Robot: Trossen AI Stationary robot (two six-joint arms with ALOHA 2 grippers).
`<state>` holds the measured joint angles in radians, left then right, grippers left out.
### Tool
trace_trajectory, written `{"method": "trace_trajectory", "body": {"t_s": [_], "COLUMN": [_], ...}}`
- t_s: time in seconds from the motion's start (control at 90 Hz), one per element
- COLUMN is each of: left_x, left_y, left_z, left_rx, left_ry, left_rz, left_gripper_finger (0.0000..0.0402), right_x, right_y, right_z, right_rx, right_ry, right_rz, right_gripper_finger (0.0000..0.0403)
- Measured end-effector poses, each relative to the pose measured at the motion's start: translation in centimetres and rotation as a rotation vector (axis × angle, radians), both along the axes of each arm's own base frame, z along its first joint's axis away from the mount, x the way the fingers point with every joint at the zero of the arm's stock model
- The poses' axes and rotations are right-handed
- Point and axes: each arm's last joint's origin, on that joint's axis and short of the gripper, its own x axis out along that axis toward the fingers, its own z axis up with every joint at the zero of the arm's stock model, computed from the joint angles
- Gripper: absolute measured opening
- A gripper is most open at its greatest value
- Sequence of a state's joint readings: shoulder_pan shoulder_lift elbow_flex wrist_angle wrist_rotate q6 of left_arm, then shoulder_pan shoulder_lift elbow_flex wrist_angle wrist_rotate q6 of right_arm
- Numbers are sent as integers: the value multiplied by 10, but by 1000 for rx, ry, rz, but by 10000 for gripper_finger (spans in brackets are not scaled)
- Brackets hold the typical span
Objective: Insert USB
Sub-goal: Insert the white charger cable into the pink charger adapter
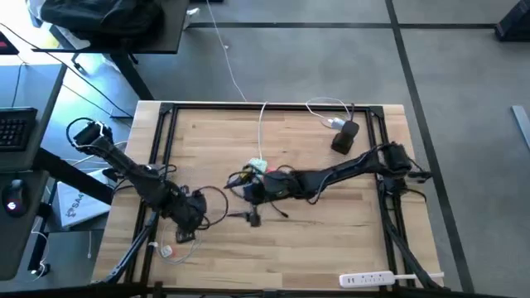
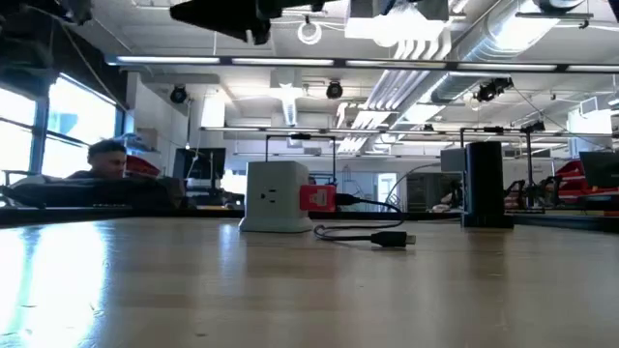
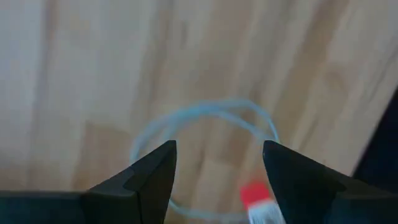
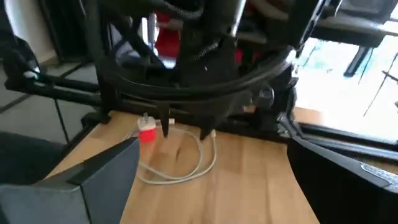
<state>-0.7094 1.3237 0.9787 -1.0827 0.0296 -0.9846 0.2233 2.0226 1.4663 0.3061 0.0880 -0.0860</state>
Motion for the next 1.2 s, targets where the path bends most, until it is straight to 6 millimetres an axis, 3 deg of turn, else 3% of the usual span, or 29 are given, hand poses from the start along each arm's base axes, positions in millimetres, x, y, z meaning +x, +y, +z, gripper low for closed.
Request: {"method": "trace_trajectory", "body": {"t_s": [0.167, 0.378, 0.656, 0.822, 1.011, 1.2], "left_x": [-18, -25, -13, -6, -1, -5], "left_y": [-16, -36, -55, -65, -61, -72], "left_z": [-4, -9, -18, -28, -47, -67], "left_rx": [21, 13, -9, -6, 124, -8], "left_ry": [73, 18, -136, -165, -84, 132], "left_rz": [-18, -67, -362, -435, -529, -478], "left_gripper_finger": [208, 209, 209, 209, 209, 209], "right_x": [8, 8, 4, 0, -4, -7], "right_y": [20, 38, 54, 64, 77, 84], "right_z": [-9, -16, -14, -13, -12, -12], "right_rx": [-9, 57, 156, 197, 238, 264], "right_ry": [74, 76, 56, 59, 48, 49], "right_rz": [-117, -142, -147, -143, -122, -141], "right_gripper_finger": [373, 373, 373, 373, 373, 373]}}
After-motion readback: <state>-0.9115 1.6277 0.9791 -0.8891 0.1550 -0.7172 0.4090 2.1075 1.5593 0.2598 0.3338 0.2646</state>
